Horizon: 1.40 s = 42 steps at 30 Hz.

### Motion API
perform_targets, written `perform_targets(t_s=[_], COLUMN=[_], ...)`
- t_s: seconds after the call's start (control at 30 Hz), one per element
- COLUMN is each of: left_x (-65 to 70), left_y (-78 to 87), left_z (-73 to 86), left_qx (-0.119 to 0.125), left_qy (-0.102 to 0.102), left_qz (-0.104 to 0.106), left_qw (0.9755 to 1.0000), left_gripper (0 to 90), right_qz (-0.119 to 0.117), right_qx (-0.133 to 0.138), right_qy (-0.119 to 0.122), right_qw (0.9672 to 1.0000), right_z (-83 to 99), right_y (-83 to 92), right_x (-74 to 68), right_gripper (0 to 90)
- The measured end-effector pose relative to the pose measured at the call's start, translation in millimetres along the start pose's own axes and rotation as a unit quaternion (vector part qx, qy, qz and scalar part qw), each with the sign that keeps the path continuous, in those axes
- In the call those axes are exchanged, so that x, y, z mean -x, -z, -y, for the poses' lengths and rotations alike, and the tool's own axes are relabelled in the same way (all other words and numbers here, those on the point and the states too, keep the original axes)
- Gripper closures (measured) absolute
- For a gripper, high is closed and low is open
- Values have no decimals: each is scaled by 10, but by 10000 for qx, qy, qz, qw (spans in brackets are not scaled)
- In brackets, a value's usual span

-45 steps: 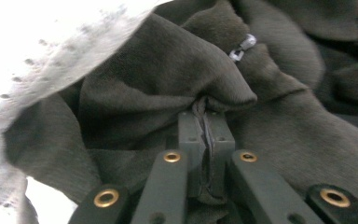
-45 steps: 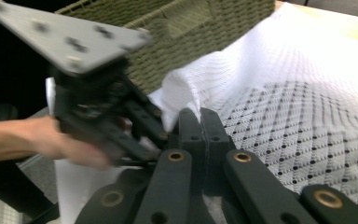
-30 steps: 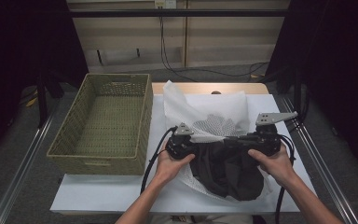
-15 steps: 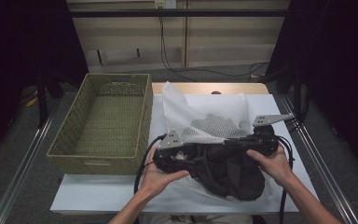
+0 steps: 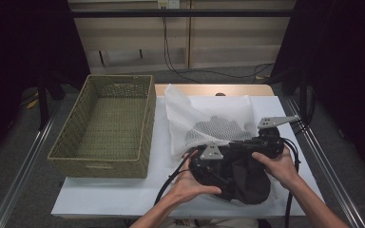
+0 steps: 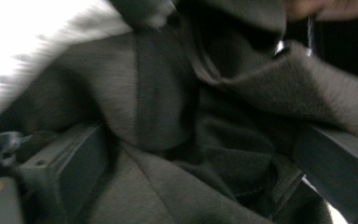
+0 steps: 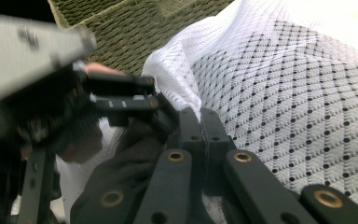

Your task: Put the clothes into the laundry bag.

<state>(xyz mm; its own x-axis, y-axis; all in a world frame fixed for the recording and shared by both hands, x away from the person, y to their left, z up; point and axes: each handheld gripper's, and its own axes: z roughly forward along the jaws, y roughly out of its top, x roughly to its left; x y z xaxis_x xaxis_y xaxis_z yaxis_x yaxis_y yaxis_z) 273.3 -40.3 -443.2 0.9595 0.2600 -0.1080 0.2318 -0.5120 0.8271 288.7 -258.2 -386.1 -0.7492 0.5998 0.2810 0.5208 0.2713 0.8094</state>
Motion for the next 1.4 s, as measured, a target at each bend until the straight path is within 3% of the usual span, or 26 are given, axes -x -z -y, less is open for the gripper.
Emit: perform_targets(t_s=[0.17,0.2,0.27,0.3,0.37,0.4,0.43,0.57,0.67,0.7,0.87,1.0,1.13,1.27,1.33,1.4], left_x=[-2,-5,-29,-41,-85,-118,-140,-186,-263,-284,-294,-404,-522,-495,-514,-592], left_y=[-182,-186,-205,-183,-173,-139,-142,-115,-71,-55,-11,-11,51,138,112,55], left_z=[108,110,126,117,125,110,113,41,-7,-38,-157,-170,-172,-275,-271,-221], left_qx=[-329,-505,-446,-555,-510,-666,-619,-697,-417,-224,-114,-21,206,419,372,284], left_qy=[-122,-203,-239,-383,-292,-384,-315,-205,50,252,129,269,499,457,365,440], left_qz=[-53,-212,-213,-328,-428,-500,-505,-614,-550,-534,-625,-763,-1052,-1042,-1131,-1215], left_qw=[9994,9983,9985,9972,9974,9958,9963,9955,9976,9980,9979,9967,9930,9926,9922,9912], left_gripper=[13,47,131,186,357,444,514,636,660,661,675,684,690,691,692,693], right_qz=[21,15,18,18,19,14,8,-6,5,7,-14,-74,-170,-226,-215,-198], right_qx=[-7,-33,-42,-49,-54,-65,-66,-17,30,26,86,102,174,239,235,216], right_qy=[5,39,46,50,40,45,42,79,67,62,78,102,150,192,176,114], right_qw=[10000,10000,10000,10000,10000,10000,10000,10000,10000,10000,9999,9999,9996,9993,9993,9995], right_z=[-4,-4,-4,-5,-6,-8,-10,-32,-66,-78,-143,-158,-179,-198,-189,-168], right_y=[-16,-21,-28,-29,-31,-32,-32,-25,-21,-25,-39,-49,5,47,59,63], right_x=[-8,-11,-16,-16,-19,-21,-26,-56,-62,-67,-83,-118,-171,-202,-180,-149], right_gripper=[900,900,900,900,900,900,900,900,900,900,900,900,900,900,900,900])
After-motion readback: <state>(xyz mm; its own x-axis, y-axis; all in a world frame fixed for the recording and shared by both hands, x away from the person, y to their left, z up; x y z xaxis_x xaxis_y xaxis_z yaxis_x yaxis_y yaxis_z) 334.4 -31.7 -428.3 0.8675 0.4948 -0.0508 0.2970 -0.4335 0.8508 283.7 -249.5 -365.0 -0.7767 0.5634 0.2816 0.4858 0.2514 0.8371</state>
